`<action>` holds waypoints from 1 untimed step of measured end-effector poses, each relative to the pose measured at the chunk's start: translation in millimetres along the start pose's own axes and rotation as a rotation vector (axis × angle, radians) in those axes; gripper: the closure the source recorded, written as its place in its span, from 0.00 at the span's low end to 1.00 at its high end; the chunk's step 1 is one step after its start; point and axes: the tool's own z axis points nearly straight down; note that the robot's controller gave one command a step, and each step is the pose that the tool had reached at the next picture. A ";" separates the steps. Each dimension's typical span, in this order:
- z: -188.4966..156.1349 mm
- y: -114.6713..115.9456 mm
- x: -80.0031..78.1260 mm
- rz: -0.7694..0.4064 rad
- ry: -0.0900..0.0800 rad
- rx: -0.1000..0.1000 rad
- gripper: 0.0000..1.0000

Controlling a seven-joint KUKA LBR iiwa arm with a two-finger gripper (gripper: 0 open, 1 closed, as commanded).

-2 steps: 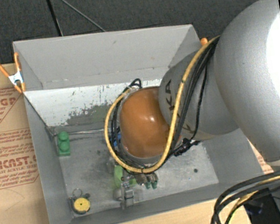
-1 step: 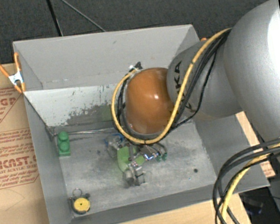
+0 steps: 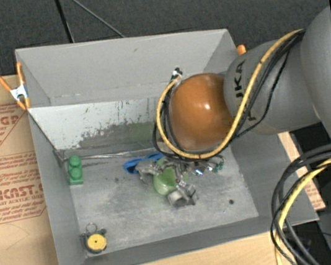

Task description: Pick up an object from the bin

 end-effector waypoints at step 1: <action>-3.0 -31.8 -19.7 -0.322 0.016 -0.008 0.00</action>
Offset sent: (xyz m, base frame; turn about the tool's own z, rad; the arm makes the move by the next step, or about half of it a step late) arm 0.0355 -0.0119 0.0030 -0.3241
